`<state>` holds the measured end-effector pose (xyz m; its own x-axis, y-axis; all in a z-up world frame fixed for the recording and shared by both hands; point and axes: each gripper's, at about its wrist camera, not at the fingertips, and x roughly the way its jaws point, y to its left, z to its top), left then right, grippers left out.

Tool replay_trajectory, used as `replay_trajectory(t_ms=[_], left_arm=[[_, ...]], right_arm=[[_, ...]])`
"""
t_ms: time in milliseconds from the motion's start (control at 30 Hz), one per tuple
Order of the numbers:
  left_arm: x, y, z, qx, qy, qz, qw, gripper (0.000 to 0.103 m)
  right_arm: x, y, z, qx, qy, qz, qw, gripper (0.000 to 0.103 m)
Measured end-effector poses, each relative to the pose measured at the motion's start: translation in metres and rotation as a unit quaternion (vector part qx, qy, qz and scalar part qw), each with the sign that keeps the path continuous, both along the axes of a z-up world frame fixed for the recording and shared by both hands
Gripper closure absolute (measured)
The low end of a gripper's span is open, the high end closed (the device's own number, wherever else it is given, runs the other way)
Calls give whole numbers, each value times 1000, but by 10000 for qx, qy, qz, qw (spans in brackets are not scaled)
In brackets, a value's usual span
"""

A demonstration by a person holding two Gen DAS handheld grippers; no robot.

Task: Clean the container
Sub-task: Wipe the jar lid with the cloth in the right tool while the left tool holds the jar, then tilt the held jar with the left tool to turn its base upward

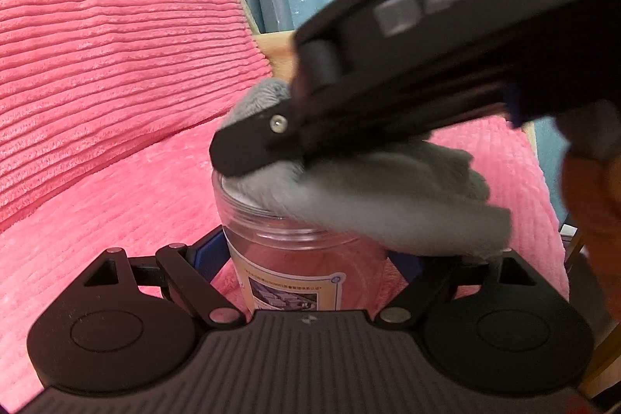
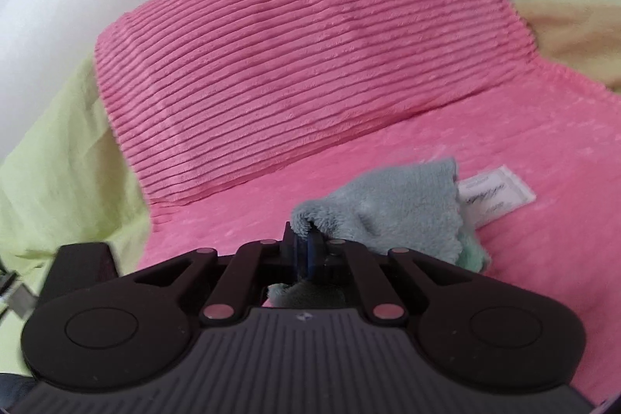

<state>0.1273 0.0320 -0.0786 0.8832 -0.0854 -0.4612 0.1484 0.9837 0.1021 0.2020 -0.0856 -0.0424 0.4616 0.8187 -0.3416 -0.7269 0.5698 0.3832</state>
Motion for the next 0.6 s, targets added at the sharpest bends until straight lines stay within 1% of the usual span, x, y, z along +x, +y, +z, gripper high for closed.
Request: replay_trajectory(t_ms=[100, 200, 267, 433, 533, 600], left_arm=[[-1, 1, 1, 3, 5, -31, 10000, 18], [-5, -2, 4, 134, 26, -122, 9998, 18], [-10, -5, 9, 304, 49, -219, 9993, 18], [-27, -14, 24, 887, 155, -381, 9952, 18], [-33, -19, 26, 1109, 316, -367, 9927, 18], [-31, -22, 25, 1184, 351, -379, 9916, 18]], right_arm=[[0, -6, 1, -94, -114, -241, 9996, 102], [0, -13, 3, -189, -227, -481, 9984, 101], [-1, -20, 3, -162, -213, -518, 9983, 101], [0, -31, 2, -15, -2, -522, 9986, 100], [2, -31, -1, -202, 36, -637, 9978, 100], [3, -33, -3, -325, 41, -870, 9957, 100]])
